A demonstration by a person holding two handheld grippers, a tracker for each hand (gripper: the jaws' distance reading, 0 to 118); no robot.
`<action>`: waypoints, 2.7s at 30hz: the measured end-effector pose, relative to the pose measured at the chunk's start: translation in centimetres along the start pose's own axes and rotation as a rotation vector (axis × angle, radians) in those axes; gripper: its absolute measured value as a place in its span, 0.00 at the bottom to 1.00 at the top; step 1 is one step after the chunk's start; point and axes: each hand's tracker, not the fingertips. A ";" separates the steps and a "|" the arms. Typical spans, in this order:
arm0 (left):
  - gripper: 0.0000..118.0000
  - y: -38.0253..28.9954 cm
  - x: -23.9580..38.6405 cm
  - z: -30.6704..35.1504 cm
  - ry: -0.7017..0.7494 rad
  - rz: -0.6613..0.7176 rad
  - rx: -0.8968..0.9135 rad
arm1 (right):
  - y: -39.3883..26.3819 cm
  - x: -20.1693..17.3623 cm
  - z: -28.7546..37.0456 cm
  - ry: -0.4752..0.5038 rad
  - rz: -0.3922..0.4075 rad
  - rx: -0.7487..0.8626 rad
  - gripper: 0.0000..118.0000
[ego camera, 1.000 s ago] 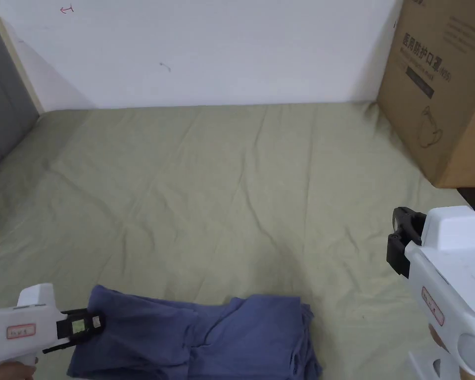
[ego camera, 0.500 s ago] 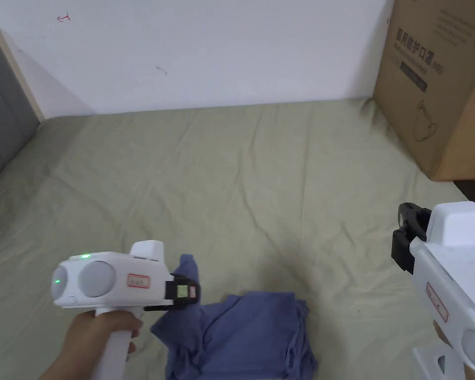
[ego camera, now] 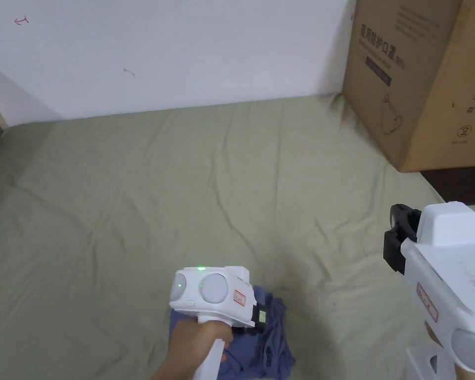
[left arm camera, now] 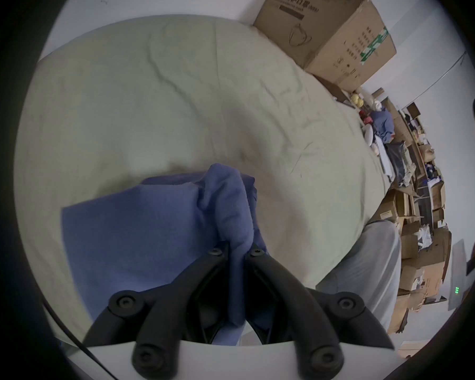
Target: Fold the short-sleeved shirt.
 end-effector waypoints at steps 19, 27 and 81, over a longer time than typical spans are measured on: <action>0.85 -2.6 1.2 8.9 0.071 -0.064 0.540 | 0.1 0.2 -0.4 0.001 -0.019 0.000 0.00; 0.02 -5.6 -1.4 8.7 0.147 -0.105 0.658 | 0.3 -0.2 -0.2 0.012 -0.016 0.003 0.00; 0.00 -5.0 -1.7 22.6 0.374 -0.241 1.069 | 4.2 -4.1 1.6 0.068 -0.015 0.143 0.00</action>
